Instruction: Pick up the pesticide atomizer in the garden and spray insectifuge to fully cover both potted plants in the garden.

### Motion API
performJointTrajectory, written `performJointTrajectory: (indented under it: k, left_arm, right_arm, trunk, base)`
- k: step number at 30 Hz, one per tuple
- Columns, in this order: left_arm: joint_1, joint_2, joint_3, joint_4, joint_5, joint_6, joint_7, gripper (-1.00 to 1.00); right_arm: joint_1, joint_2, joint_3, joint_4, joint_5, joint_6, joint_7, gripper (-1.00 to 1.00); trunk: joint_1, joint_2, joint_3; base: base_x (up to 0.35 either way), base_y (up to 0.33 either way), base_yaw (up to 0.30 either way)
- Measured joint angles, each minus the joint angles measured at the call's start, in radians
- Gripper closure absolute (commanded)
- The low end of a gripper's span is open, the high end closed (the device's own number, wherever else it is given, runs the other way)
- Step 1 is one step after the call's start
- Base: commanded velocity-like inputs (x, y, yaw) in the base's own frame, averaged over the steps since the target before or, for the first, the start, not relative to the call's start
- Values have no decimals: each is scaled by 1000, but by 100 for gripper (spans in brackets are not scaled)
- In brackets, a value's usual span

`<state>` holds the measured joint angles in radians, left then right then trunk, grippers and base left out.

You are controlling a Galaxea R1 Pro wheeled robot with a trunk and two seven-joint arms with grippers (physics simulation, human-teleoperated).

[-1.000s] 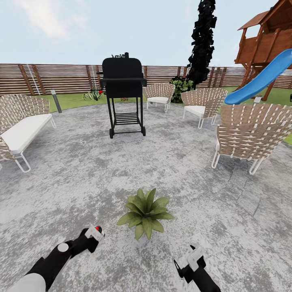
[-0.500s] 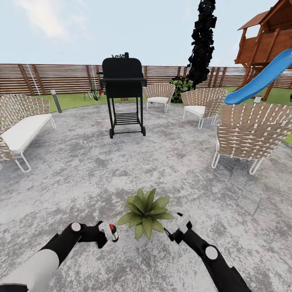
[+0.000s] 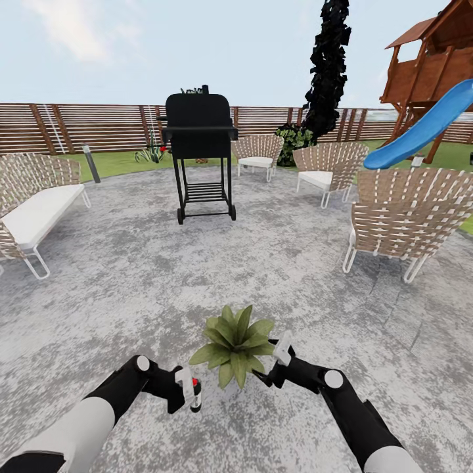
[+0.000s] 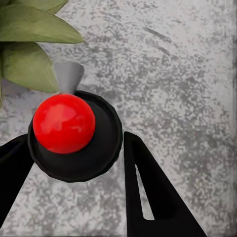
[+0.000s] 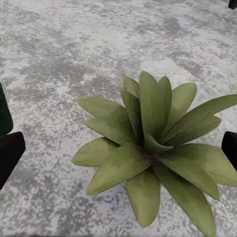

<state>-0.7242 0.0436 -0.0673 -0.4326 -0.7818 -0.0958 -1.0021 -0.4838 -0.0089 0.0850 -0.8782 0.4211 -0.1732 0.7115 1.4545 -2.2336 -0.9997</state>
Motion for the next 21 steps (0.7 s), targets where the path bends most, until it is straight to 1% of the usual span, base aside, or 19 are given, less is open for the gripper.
performJointTrajectory:
  k: [3,6,8,9,10,12,16,17,21]
  left_arm:
    - [-1,-1,0,0,-8,2,-17,100]
    - [-1,-2,0,0,-12,3,-24,100]
    - [-1,-5,-3,-1,-22,3,-38,100]
    - [-1,-7,-3,-1,-27,3,-42,100]
    - [-1,-11,-4,-1,-44,3,-53,100]
    - [-1,-15,-3,-2,-70,4,-62,100]
    - [-1,-20,-1,-2,-93,4,-67,100]
    - [-1,-21,-1,-2,-95,4,-67,100]
    - [-1,-34,-2,-2,-99,4,-68,100]
  right_arm:
    - [-2,0,10,0,1,0,28,-100]
    - [-3,0,22,1,1,2,38,-100]
    - [-3,0,56,12,1,2,40,-100]
    - [-3,0,65,16,1,1,40,-100]
    - [-3,0,95,26,1,1,41,-100]
    - [-3,0,124,35,1,1,41,-100]
    - [-4,0,141,40,0,1,41,-100]
    - [-4,0,143,41,0,2,41,100]
    - [-4,0,146,42,-2,1,41,100]
  trunk:
    - [0,0,0]
    - [0,0,0]
    - [0,0,0]
    - [0,0,0]
    - [0,0,0]
    - [0,0,0]
    - [0,0,0]
    - [0,0,0]
    - [0,0,0]
  base:
    - [0,0,0]
    - [0,0,0]
    - [0,0,0]
    - [0,0,0]
    - [0,0,0]
    - [0,0,0]
    - [0,0,0]
    - [0,0,0]
    - [0,0,0]
